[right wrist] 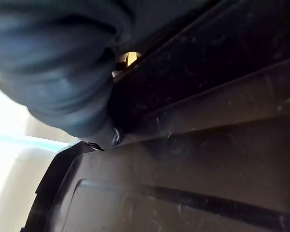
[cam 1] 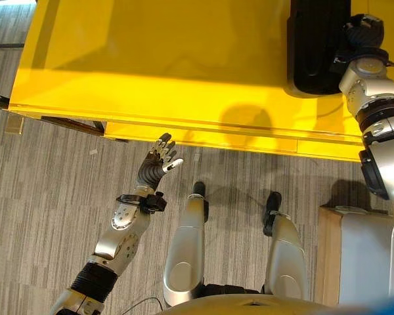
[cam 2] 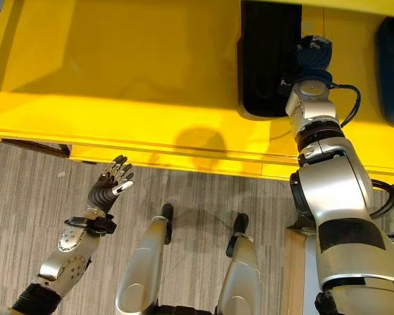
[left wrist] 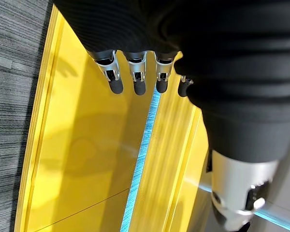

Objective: Move parts from the plastic box to the shelf.

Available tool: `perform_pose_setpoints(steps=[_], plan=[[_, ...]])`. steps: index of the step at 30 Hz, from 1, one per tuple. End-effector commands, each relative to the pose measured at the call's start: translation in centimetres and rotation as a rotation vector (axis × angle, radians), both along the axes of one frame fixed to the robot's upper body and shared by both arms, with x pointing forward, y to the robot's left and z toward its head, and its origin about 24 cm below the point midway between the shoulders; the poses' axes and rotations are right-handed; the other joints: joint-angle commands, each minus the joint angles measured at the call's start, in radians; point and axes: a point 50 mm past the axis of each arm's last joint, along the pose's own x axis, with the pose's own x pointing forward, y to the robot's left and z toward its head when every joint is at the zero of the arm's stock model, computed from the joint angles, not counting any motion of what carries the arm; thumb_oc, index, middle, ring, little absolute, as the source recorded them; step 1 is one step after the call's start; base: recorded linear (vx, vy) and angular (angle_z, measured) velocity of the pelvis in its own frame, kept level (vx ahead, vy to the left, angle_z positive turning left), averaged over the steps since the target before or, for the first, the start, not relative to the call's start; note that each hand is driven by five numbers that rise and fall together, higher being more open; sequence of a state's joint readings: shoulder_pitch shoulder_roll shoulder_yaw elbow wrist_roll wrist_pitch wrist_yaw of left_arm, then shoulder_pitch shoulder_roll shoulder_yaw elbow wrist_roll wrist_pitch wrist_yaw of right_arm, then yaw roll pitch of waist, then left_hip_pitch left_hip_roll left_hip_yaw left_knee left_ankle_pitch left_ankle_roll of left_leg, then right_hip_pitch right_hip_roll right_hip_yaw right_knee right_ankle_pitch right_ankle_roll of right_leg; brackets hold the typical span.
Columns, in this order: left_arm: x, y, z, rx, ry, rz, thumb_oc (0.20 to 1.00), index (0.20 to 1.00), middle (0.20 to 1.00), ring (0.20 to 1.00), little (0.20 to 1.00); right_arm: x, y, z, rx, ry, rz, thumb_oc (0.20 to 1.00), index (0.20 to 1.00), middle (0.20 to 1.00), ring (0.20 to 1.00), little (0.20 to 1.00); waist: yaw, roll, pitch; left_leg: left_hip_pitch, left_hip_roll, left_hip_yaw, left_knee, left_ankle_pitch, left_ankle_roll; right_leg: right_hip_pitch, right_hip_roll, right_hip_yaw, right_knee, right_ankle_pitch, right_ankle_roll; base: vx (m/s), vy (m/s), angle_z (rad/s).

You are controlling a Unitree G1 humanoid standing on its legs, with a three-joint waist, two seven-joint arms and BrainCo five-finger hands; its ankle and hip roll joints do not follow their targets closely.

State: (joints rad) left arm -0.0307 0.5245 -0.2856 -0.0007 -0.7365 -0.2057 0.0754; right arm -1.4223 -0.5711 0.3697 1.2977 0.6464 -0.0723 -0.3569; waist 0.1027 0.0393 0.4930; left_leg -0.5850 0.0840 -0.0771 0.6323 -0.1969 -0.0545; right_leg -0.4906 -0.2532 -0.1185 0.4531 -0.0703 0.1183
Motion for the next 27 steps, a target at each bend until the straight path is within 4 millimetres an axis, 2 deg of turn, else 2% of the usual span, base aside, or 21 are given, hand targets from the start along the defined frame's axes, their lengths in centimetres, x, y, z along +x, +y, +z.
perform_pose_setpoints(steps=[1, 20, 27], plan=[[-0.4, -0.5, 2.3, -0.014, -0.109, -0.040, 1.000, 1.000, 1.000, 1.000, 1.000, -1.3, -1.0, 5.3, -0.010, -0.176, -0.037, 0.200, 0.200, 0.200, 0.200, 0.200, 0.022, -0.019, -0.045, -0.024, 0.010, -0.008, 0.014, 0.008, -0.008, -0.041, 0.020, -0.019, 0.186, -0.090, -0.031, 0.00, 0.000, 0.00], [-0.3, -0.5, 3.2, -0.001, -0.145, -0.046, 1.000, 1.000, 1.000, 1.000, 1.000, -1.9, -1.8, 7.1, 0.022, -0.207, -0.066, 0.200, 0.200, 0.200, 0.200, 0.200, 0.047, -0.003, -0.040, -0.073, -0.007, -0.020, 0.028, 0.008, 0.004, -0.074, 0.010, -0.029, 0.210, -0.102, -0.030, 0.00, 0.001, 0.02], [-0.3, -0.4, 3.3, 0.004, -0.148, -0.042, 1.000, 1.000, 1.000, 1.000, 1.000, -1.6, -1.4, 6.7, 0.026, -0.182, -0.067, 0.200, 0.200, 0.200, 0.200, 0.200, 0.043, -0.006, -0.041, -0.079, -0.010, -0.021, 0.029, 0.008, 0.006, -0.077, 0.012, -0.028, 0.212, -0.102, -0.030, 0.00, 0.000, 0.00]])
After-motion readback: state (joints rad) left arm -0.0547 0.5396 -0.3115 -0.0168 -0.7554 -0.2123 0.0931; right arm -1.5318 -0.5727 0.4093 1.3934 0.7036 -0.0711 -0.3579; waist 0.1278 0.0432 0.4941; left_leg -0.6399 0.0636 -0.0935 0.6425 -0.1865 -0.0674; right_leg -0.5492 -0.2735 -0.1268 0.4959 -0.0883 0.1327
